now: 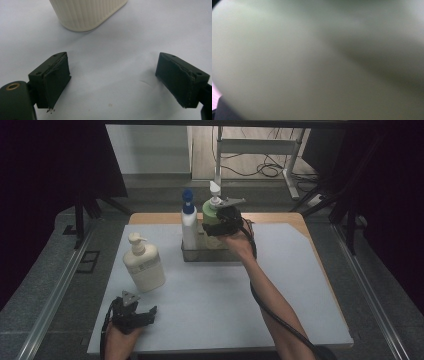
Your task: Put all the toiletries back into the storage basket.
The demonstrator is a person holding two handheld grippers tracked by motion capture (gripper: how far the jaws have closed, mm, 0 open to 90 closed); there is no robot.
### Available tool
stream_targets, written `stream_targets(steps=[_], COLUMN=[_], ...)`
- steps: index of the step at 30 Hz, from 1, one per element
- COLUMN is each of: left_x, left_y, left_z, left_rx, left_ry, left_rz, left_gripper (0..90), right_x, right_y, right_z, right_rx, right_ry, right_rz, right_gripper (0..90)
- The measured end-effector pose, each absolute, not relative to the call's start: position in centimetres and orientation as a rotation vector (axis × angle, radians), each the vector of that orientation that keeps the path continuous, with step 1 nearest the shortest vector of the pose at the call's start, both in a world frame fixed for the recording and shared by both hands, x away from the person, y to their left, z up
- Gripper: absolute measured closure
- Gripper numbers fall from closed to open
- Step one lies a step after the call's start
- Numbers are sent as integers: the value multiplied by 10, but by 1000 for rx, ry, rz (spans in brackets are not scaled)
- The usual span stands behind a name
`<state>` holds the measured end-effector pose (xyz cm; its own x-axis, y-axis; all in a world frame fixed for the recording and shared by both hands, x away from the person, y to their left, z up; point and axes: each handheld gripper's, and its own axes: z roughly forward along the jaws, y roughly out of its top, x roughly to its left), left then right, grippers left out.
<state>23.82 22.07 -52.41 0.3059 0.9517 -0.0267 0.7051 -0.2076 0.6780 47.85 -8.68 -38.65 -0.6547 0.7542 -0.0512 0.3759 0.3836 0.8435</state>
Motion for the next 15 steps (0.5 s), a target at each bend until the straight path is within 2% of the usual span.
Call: stream_targets(steps=[15], left_x=[238], left_y=[221], left_z=[-524], left_rx=[1992], left_ry=[1464], left_rz=[542], left_gripper=[118], right_x=[480], right_y=[-85], right_z=[-403], right_rx=[1007], right_ry=[2271], right_rz=[1161], right_gripper=[121])
